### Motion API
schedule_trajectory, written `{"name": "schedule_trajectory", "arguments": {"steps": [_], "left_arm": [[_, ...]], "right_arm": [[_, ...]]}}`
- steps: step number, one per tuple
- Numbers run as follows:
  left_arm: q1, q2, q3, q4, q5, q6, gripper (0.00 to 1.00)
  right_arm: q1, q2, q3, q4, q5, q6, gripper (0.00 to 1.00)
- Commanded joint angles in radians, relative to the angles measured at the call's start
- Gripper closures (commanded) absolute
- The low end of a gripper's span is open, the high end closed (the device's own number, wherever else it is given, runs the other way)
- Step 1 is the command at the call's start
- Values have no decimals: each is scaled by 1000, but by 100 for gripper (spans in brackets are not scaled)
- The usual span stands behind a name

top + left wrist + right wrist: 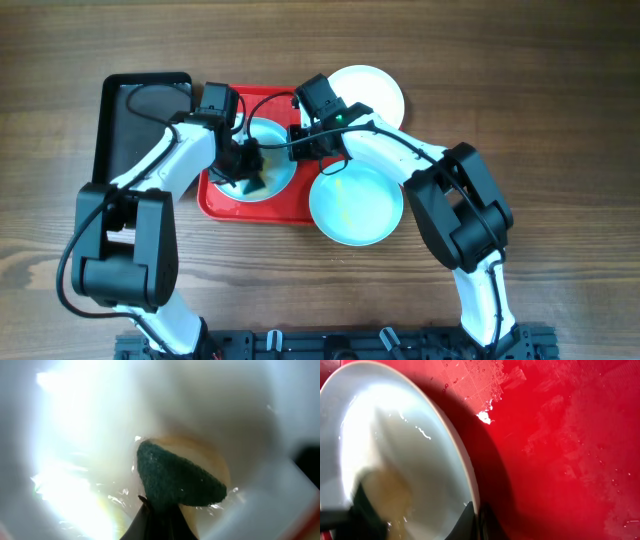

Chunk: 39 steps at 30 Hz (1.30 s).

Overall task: Clean dirty plates on tray and stack at the side
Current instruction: 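Scrub the white plate with the sponge while right gripper holds its rim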

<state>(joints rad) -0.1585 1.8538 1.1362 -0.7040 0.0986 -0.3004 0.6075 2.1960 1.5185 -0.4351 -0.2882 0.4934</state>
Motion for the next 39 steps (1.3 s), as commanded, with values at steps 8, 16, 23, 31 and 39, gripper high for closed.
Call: {"name": "schedule_trajectory", "arguments": {"steps": [8,16,23,31,39], "left_arm": [[-1,50,-31,130,-482,-78,96],[-50,50,-31,290,-336,-25,96],[-72,50,-31,322,109,117,96],[-29,50,-31,150,365,193,96],[74,50,-25,-17,127,87,96]], "right_arm": [[-13,20,11,-11,18,6,96],[-12,20,11,-12,18,5,96],[-12,20,11,-18,18,4,96],[-12,20,11,-27,18,3,96],[-12,20,11,-31,18,3,96]]}}
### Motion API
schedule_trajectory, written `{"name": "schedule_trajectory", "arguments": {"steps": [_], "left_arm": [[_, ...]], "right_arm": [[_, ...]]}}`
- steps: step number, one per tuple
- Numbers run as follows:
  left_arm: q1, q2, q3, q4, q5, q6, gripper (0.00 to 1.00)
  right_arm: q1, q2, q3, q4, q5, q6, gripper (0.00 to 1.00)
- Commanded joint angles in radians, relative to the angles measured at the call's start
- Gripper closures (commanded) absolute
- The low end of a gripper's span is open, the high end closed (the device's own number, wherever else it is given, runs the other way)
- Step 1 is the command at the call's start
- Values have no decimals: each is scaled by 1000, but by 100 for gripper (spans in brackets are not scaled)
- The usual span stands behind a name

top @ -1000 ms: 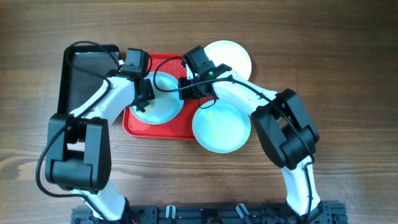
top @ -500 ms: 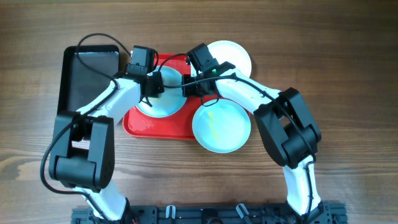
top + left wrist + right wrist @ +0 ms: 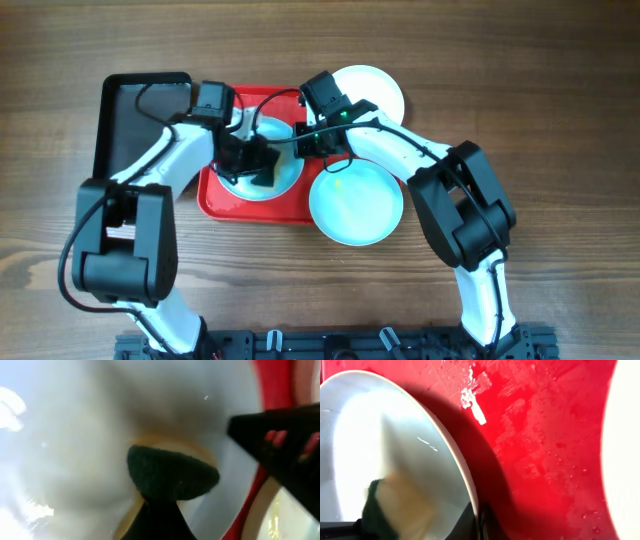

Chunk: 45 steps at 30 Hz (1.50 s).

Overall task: Clean dirty plates on tray and stack at the side
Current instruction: 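Scrub the white plate with the sponge while right gripper holds its rim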

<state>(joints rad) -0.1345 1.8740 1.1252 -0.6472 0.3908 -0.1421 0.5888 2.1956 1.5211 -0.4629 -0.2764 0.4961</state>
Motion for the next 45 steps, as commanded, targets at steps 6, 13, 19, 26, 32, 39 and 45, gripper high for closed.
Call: {"name": "schedule_trajectory", "arguments": {"steps": [6,13,19,26,32,39,45], "left_arm": [[93,30,0,-119,-535,-219,96],[72,30,15,33,-579,-240,96],[10,30,15,182,-539,-226,96],[-68,30,15,260,-225,-77,96],[-84,30,15,187,-9,-71,96],[-63,30,15,106,1,-71,96],[-24,30,15,281,-116,-113,96]], "right_arm": [[6,21,9,-5,6,3,96],[7,21,9,-13,6,5,96],[7,21,9,-14,6,4,96],[7,21,9,-16,6,5,96],[7,21,9,-16,6,4,96],[7,21,9,-16,6,4,96],[7,21,9,-17,6,3,96]]}}
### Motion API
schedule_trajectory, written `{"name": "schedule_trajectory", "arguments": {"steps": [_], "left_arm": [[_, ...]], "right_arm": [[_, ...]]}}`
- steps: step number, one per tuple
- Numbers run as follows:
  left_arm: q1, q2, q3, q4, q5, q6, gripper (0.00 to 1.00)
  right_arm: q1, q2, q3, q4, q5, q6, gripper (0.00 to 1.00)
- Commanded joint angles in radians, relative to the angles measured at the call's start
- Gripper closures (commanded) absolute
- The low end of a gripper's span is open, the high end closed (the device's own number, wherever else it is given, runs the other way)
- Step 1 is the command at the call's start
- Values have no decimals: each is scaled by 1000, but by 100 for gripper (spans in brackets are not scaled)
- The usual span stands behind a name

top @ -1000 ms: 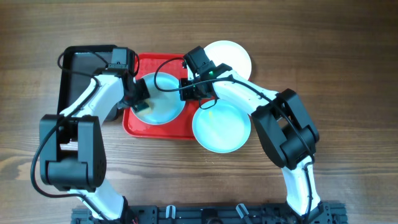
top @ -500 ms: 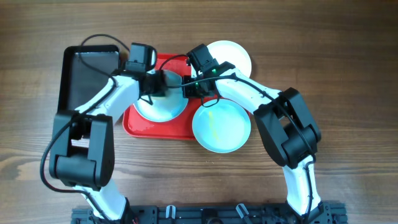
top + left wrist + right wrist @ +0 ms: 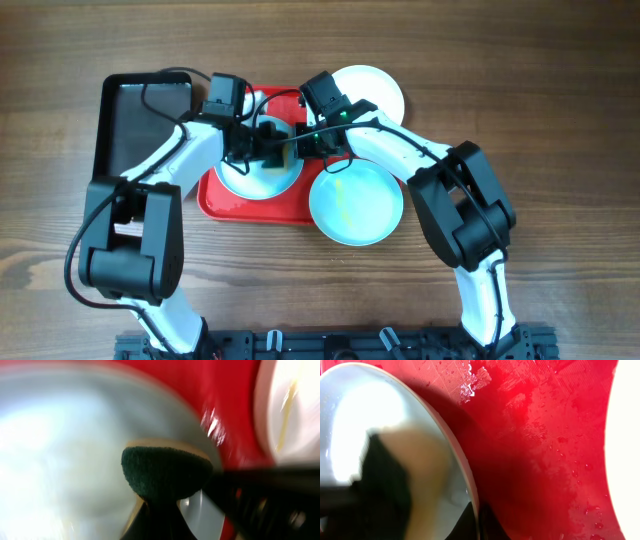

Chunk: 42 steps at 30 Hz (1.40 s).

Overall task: Clean dirty plates on tray and stack at the side
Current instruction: 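Scrub the white plate with the sponge while right gripper holds its rim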

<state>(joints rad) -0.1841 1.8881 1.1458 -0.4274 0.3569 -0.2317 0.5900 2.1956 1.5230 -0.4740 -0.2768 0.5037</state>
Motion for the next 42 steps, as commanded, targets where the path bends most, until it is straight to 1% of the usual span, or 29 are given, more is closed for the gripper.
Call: {"name": "schedule_trajectory", "arguments": {"steps": [1,4,7,10,15,17,20,23,24,27,28,31,33,39,42], "left_arm": [[28,16,-6,80,-151,-53,96],[30,16,-6,81,-418,-170,96],[30,16,-6,10,-555,-231,96],[30,16,-6,-104,-604,-253,96],[30,16,-5,-303,-599,-252,96],[30,16,-3,-388,-561,-245,96],[30,16,3,-473,-498,-232,96],[30,16,5,-501,-327,-106,96],[30,16,5,-498,-243,-48,96],[29,16,5,-453,-57,45,96],[29,16,5,-421,16,46,96],[26,16,5,-339,151,45,96],[19,16,5,-293,171,40,96],[-12,16,4,-198,170,37,96],[-17,16,4,-156,169,16,96]], "right_arm": [[6,21,7,-6,6,-4,96],[6,21,7,-6,6,-4,96],[6,21,7,-6,6,-5,96],[6,21,7,-5,6,-4,96],[6,21,7,-5,6,-3,96],[6,21,7,-5,6,-3,96],[6,21,7,-5,6,-4,96],[6,21,7,-5,6,-3,96],[6,21,7,-5,6,-3,96],[6,21,7,-2,6,-3,96],[6,21,7,-1,6,-3,96],[6,21,7,-2,6,-4,96],[6,21,7,-2,6,-4,96],[6,21,7,-1,6,-3,96],[6,21,7,-1,6,-4,96]]}}
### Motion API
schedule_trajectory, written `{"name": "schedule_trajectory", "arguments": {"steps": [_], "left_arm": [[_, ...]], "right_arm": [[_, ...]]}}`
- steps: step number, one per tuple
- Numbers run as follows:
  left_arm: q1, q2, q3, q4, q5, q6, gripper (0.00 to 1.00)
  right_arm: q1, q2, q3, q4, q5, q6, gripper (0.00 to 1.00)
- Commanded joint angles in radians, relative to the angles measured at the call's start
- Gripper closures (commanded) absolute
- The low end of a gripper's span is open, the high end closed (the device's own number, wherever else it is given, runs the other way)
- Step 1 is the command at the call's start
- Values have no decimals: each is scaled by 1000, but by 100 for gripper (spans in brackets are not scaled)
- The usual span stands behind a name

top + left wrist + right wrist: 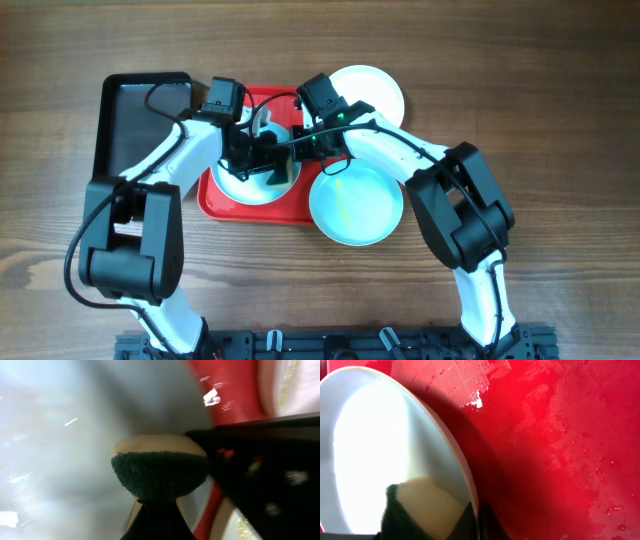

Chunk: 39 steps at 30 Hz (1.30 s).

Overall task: Clean dirty plates on tray and stack at the side
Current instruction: 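Scrub the white plate with the sponge while right gripper holds its rim, then lift the white plate with the right gripper and place it right of tray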

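A pale plate [240,172] lies on the red tray [215,203], tilted up at its right rim. My right gripper [476,510] is shut on that rim [462,467], one finger inside and one outside. My left gripper [156,502] is shut on a green and yellow sponge [159,472], which presses on the wet plate surface [60,450] close to the right gripper's dark fingers [260,460]. From the right wrist, the sponge [425,505] shows low inside the plate [380,445]. Overhead, the sponge [276,170] sits on the plate's near right part.
A pale blue plate [355,205] lies on the wood just right of the tray, and a white plate [375,90] sits at the back right. A black tray [140,120] lies left of the red one. The red tray floor [560,435] is wet.
The sponge in my left gripper has gone from the far part of the plate, by the right gripper, to the near right part. The right gripper still holds the rim.
The sponge was first on the near left part of the plate, then near its middle, then at the far side, and now at the near right. My right gripper stayed shut on the right rim at every moment.
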<state>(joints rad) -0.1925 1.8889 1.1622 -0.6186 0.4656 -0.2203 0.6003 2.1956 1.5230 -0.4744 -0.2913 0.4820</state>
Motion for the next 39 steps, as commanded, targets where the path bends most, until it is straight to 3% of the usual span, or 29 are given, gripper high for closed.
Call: {"name": "schedule_trajectory", "arguments": {"steps": [1,8,17,20,30,39], "left_arm": [[-8,15,-12,56,60,-6,96],[-8,15,-12,145,-75,-97,96],[-6,15,-12,227,-613,-285,96],[-6,10,17,213,-690,-285,96],[35,-82,467,-195,-694,-285,96],[152,-74,537,-357,-559,-282,96]], "right_arm": [[-4,21,7,-1,21,18,96],[-4,21,7,-1,21,18,96],[-4,21,7,-2,21,18,96],[-4,21,7,-6,21,18,96],[-4,20,7,-25,21,18,96],[1,-93,54,-122,123,0,96]]}}
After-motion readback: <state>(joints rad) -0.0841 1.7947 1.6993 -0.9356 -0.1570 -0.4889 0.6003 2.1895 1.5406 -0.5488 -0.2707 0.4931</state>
